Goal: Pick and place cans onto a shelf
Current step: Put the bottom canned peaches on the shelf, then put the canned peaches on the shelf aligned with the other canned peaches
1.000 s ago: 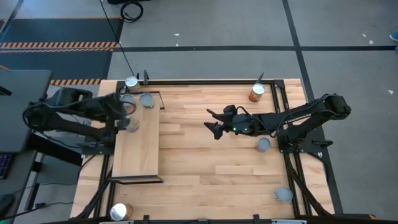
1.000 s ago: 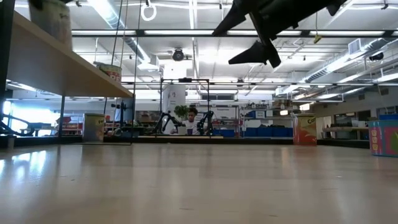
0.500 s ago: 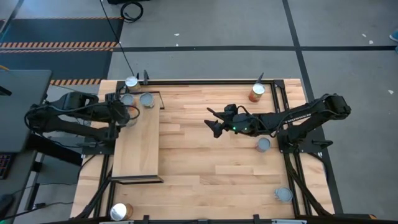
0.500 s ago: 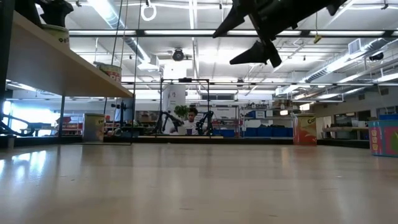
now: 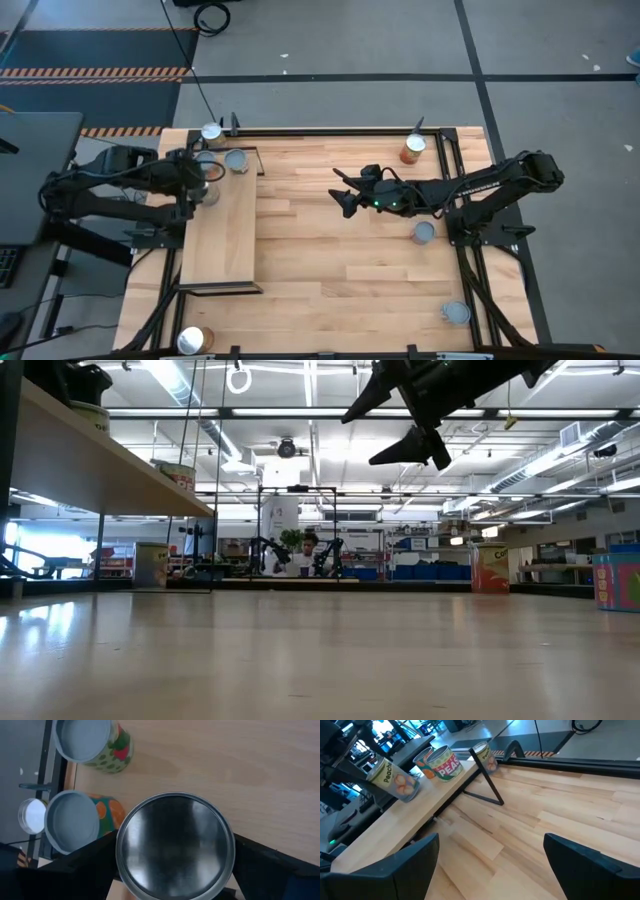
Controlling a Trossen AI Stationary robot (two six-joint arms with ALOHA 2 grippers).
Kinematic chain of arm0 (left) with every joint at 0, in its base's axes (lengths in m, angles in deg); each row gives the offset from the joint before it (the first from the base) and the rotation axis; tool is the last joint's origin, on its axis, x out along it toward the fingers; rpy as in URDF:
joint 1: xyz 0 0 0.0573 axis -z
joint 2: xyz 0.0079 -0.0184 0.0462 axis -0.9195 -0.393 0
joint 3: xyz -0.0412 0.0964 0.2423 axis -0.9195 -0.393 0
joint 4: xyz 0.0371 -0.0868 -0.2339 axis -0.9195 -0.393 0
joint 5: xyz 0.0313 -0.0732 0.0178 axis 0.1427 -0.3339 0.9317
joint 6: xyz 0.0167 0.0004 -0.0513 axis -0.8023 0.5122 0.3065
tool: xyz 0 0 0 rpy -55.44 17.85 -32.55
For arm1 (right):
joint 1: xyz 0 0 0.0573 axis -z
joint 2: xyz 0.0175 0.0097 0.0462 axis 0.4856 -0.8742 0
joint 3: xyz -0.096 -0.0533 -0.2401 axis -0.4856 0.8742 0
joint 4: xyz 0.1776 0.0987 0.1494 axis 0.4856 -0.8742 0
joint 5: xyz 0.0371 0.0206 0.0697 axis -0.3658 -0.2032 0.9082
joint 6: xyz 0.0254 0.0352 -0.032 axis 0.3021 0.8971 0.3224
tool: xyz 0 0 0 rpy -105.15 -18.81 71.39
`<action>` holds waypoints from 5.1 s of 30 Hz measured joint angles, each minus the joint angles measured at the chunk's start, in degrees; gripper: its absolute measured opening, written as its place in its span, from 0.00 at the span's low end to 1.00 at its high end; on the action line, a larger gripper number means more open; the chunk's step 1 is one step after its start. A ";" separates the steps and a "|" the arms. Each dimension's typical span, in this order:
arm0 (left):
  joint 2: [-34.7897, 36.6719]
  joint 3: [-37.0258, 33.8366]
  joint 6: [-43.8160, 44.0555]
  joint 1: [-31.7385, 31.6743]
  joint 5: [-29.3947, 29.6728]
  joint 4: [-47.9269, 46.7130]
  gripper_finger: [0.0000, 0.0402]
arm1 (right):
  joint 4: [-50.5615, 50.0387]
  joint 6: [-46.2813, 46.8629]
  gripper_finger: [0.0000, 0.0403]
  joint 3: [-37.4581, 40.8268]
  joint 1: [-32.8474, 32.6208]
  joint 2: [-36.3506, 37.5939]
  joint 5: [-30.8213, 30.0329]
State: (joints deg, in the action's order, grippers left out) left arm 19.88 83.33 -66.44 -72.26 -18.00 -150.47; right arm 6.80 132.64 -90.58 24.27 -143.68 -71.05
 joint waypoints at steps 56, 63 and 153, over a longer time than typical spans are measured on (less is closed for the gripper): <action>-0.10 9.95 2.20 -0.58 4.71 0.07 0.89 | 0.33 7.43 0.91 0.00 0.62 0.00 5.61; -0.15 5.62 3.15 -0.60 5.55 0.01 0.67 | 0.33 7.49 0.91 0.00 0.55 0.00 5.60; -18.65 7.65 51.35 48.60 -21.63 39.20 0.35 | 0.98 5.79 0.91 -0.02 -4.09 -5.26 3.52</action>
State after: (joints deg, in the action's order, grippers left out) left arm 1.22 90.98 -15.09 -23.66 -39.62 -111.27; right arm 7.78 138.42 -90.60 20.18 -148.94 -67.53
